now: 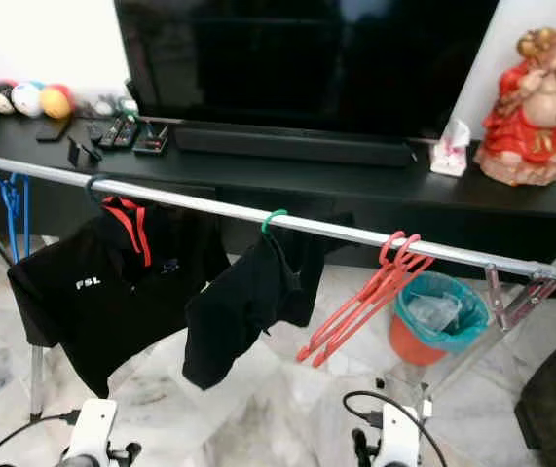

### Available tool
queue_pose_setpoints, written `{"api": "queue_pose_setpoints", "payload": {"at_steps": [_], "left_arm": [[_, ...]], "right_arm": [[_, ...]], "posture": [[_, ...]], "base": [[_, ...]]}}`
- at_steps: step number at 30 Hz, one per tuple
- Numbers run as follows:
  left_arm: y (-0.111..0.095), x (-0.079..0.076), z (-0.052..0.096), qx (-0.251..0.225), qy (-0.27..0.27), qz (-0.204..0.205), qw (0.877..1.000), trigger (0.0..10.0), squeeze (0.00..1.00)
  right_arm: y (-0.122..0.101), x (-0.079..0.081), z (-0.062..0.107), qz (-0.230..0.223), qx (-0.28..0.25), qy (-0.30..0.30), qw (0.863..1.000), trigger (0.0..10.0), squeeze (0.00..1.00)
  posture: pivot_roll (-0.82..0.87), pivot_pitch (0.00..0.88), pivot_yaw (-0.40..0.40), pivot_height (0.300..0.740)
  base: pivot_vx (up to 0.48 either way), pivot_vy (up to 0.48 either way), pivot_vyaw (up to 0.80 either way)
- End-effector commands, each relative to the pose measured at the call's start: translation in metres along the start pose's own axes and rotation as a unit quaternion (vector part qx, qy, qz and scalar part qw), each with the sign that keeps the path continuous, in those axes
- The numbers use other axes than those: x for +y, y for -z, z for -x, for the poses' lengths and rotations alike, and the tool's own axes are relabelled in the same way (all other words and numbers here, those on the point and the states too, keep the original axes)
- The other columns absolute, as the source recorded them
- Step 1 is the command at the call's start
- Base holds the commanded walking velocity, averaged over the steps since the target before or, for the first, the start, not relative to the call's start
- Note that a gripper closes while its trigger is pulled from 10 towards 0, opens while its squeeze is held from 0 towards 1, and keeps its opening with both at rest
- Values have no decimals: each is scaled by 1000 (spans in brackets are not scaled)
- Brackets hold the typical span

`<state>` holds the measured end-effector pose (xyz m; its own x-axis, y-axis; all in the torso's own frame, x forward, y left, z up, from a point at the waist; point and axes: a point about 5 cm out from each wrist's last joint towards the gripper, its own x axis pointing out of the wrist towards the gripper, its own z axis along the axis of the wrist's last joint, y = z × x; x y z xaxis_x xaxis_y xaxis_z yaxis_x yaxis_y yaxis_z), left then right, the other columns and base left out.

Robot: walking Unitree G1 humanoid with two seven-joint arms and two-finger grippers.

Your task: Hang hanger

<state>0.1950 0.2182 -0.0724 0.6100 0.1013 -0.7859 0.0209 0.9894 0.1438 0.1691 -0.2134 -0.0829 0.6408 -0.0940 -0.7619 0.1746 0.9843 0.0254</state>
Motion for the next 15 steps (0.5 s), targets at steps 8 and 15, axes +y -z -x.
{"api": "queue_pose_setpoints", "payload": {"at_steps": [8,15], "left_arm": [[0,-3,0,5,10,-14,1000,10000,0],[-2,-3,-1,1,10,-18,1000,10000,0]], "right_arm": [[2,-3,1,3,3,3,1000,10000,0],[1,-3,1,2,2,4,1000,10000,0]], "posture": [[-30,0,23,740],[-29,0,21,740]], "base": [[0,324,0],[0,86,0]]}}
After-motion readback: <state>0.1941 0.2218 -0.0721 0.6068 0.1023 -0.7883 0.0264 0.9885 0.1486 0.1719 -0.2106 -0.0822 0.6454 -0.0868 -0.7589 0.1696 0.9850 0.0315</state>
